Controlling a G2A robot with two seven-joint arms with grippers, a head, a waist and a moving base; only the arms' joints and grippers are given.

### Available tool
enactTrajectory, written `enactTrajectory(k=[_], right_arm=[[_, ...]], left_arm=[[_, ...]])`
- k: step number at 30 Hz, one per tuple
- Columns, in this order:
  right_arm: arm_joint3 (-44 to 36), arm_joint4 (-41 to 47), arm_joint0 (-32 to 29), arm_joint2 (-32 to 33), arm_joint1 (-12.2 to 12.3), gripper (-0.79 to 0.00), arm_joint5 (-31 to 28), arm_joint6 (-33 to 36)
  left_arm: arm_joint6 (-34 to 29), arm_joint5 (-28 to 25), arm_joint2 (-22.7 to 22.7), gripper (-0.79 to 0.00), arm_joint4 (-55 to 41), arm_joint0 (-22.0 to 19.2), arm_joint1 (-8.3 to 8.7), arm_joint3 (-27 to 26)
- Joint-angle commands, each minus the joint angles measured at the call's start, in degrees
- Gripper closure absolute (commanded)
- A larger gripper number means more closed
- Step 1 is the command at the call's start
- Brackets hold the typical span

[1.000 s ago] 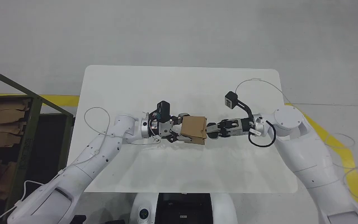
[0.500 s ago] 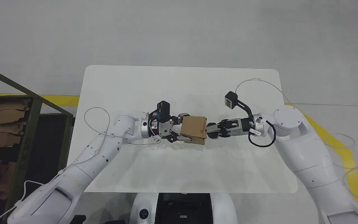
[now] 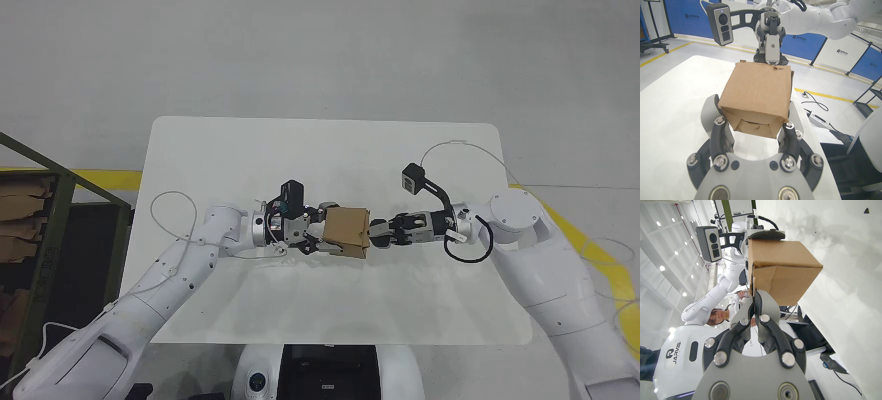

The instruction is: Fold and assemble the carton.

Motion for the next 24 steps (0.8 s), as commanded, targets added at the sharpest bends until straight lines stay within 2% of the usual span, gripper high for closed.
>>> enactTrajectory(k=[1, 11, 12, 17, 24], right_arm=[[0.0, 0.0, 0.0, 0.0, 0.0, 0.0, 0.0, 0.0], [0.0, 0.0, 0.0, 0.0, 0.0, 0.0, 0.0, 0.0], [0.0, 0.0, 0.0, 0.0, 0.0, -0.785, 0.0, 0.0], [-1.34, -2.21, -1.25, 0.73, 0.28, -0.785, 0.88, -3.87], [-2.2, -2.2, -3.56, 3.17, 1.03, -0.785, 1.19, -4.34]], left_arm=[[0.0, 0.0, 0.0, -0.576, 0.0, 0.0, 0.0, 0.0], [0.0, 0.0, 0.0, -0.576, 0.0, 0.0, 0.0, 0.0], [0.0, 0.0, 0.0, -0.785, 0.0, 0.0, 0.0, 0.0], [-4.12, 5.0, -1.55, -0.785, -0.77, 1.01, 0.13, -0.99], [-6.38, 5.73, -4.3, -0.785, -0.32, 2.81, 0.89, -2.27]])
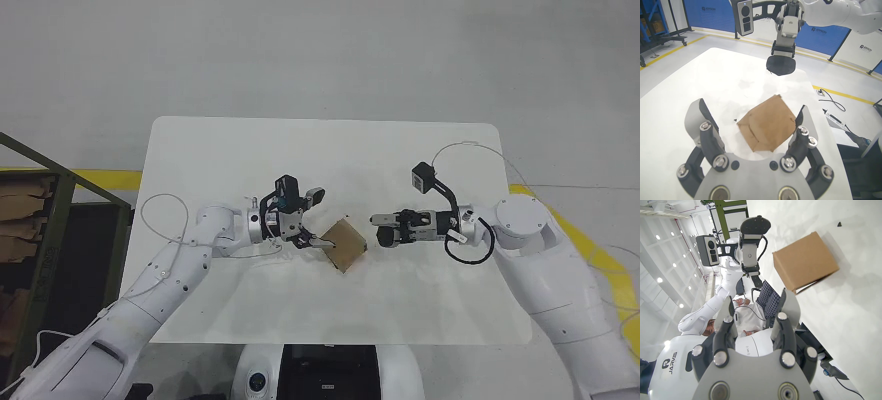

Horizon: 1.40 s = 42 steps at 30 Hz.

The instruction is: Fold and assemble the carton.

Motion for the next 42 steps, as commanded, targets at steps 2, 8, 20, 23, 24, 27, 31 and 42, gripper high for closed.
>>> enactTrajectory(k=[2, 8, 20, 23, 24, 27, 31, 42], right_arm=[[-0.01, -0.02, -0.37, -0.16, 0.05, -0.785, 0.27, 0.25], [0.8, -0.09, -0.71, -0.97, 0.05, -0.785, 1.55, 0.89], [-4.13, 4.26, -4.16, -6.59, -0.3, -0.785, 2.72, 10.57], [-4.26, 4.27, -4.37, -8.96, -0.82, -0.785, 3.31, 8.75], [-3.78, 4.52, -4.32, -9.65, -1.04, -0.785, 3.04, 8.03], [-2.64, 5.63, -4.17, -10.78, -1.59, -0.785, 1.68, 5.45], [-1.79, 5.59, -4.79, -11.06, -1.83, -0.785, -0.08, 2.32], [-2.29, 1.66, -4.43, -13.81, -2.62, -0.785, 1.2, -4.27]], left_arm=[[-0.66, -0.17, -0.47, -0.785, 0.09, 0.54, 0.11, -0.2], [-0.94, 0.51, -1.53, -0.785, 1.23, 0.9, 0.21, -0.72], [-3.1, 3.2, -2.42, -0.785, 1.1, -1.17, -0.42, 1.93], [-4.25, 4.88, -0.53, -0.785, 0.14, -3.41, -1.57, 4.02], [-4.69, 5.43, 0.31, -0.785, -0.19, -4.29, -2.05, 4.79], [-5.71, 7.62, 2.8, -0.785, -0.06, -6.9, -3.52, 7.23], [-5.99, 8.93, 5.48, -0.785, -1.59, -9.91, -5.47, 11.42], [-6.71, 10.19, 11.23, -0.785, -3.06, -15.57, -10.18, 20.08]])
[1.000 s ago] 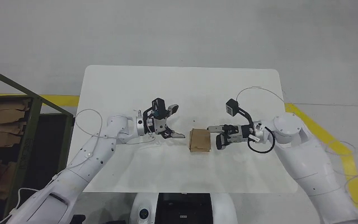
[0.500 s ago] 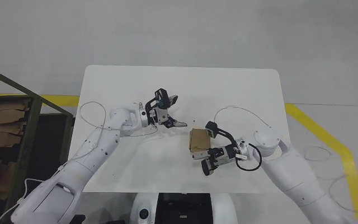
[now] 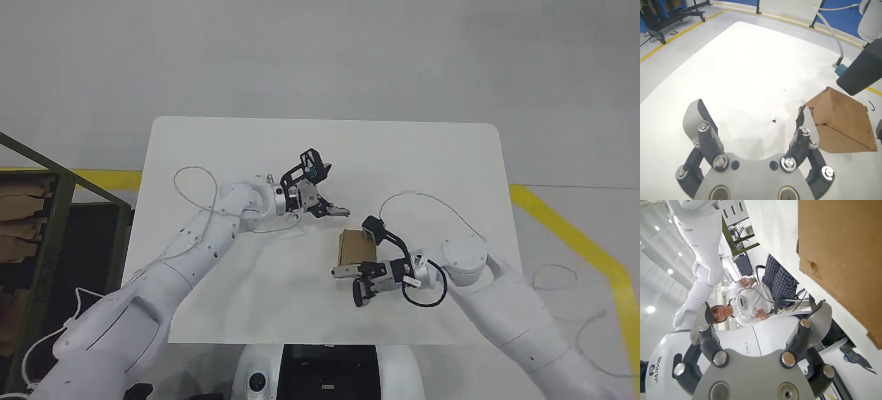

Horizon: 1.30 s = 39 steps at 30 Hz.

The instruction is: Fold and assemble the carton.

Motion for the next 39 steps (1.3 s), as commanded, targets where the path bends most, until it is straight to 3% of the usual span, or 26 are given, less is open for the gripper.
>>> enactTrajectory(k=[1, 7, 16, 39], right_arm=[[0.08, -0.45, 0.09, -0.54, -0.22, -0.785, -0.21, -1.4], [1.07, -1.84, 0.45, -1.53, -0.78, -0.785, -0.37, -5.55], [2.09, -1.71, 0.92, -1.12, -0.99, -0.785, -0.89, -5.87], [4.19, 1.36, 2.3, 0.59, -1.35, -0.785, 1.48, -4.47]], left_arm=[[-0.32, -0.47, 0.81, -0.785, -0.39, -0.75, -0.73, 1.28], [-0.3, -1.91, 2.66, -0.785, -0.53, -2.4, -2.57, 3.9], [0.24, -3.75, 3.87, -0.785, 0.63, -2.49, -3.96, 5.82], [-0.57, -5.84, 0.69, -0.785, 2.64, 0.89, -3.22, 3.61]])
